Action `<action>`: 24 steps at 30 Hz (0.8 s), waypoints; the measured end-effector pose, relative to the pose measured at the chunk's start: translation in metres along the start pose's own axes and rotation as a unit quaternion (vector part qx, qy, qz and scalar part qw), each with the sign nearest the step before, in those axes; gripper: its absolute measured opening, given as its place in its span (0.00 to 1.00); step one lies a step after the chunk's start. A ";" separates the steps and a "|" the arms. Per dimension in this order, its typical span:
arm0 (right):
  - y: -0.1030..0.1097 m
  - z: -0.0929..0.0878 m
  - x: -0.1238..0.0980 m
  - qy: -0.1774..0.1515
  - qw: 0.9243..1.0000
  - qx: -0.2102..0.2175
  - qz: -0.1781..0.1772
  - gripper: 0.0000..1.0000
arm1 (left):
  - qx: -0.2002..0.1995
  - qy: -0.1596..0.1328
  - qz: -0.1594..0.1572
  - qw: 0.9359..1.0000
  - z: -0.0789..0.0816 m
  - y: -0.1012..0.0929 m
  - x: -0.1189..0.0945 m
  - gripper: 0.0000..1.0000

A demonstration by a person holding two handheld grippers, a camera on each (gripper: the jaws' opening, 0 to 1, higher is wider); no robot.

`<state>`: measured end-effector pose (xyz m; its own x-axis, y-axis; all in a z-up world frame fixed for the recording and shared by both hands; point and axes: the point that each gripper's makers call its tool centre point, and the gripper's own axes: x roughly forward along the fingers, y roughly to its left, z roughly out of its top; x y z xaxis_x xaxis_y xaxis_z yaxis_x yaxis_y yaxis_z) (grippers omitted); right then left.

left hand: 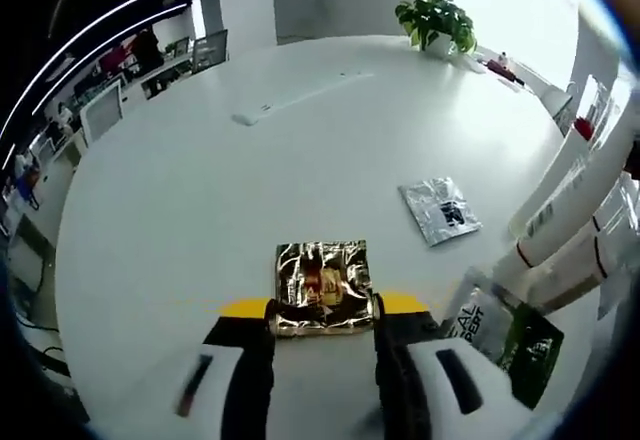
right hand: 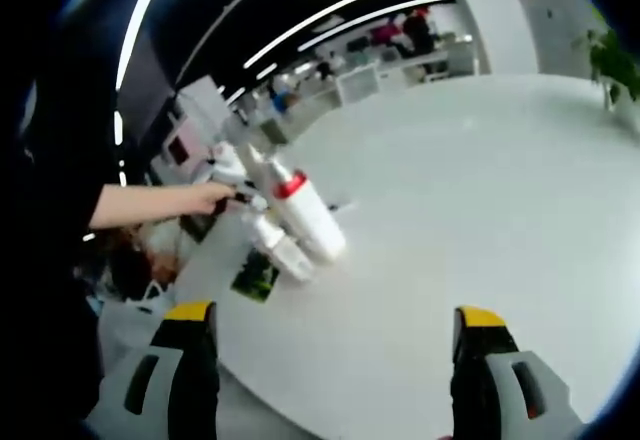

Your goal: Arrange the skincare products in the storage area until every visible bottle or jar stands upright without overlapping.

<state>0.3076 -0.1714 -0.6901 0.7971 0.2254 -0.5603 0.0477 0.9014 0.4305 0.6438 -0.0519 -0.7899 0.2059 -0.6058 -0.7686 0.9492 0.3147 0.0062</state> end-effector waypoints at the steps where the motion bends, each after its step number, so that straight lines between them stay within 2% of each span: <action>1: 0.000 0.000 0.000 0.000 1.000 0.000 0.000 0.99 | 0.003 -0.001 -0.001 1.000 0.000 0.000 0.000 0.36; 18: 0.000 -0.001 0.001 0.001 1.000 0.001 -0.001 0.99 | 0.011 -0.001 -0.004 1.000 0.001 -0.006 -0.003 0.32; 19: 0.000 -0.001 0.001 0.002 1.000 0.001 -0.001 0.99 | 0.012 -0.002 -0.003 1.000 0.001 -0.007 -0.003 0.30; 20: 0.000 -0.001 0.001 0.002 1.000 0.001 -0.001 0.99 | 0.014 -0.003 -0.004 1.000 0.001 -0.008 -0.005 0.16; 21: -0.001 -0.002 0.001 0.004 1.000 0.002 -0.001 0.99 | 0.053 0.022 0.028 0.998 -0.005 0.005 -0.008 0.01; 22: -0.001 -0.002 0.001 0.004 1.000 0.001 -0.001 0.99 | 0.035 -0.014 0.012 0.999 0.006 -0.003 0.000 0.00; 23: -0.001 -0.002 0.000 0.004 1.000 0.001 -0.002 0.99 | 0.014 -0.002 0.009 1.000 0.002 -0.002 -0.002 0.00; 24: 0.000 -0.002 0.000 0.003 1.000 0.001 -0.001 0.99 | 0.016 0.000 0.008 1.000 0.004 0.000 0.000 0.00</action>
<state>0.3065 -0.1712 -0.6914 0.7929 0.2253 -0.5661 0.0517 0.9009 0.4309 0.6443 -0.0545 -0.7873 0.2215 -0.6007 -0.7681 0.9530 0.3004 0.0398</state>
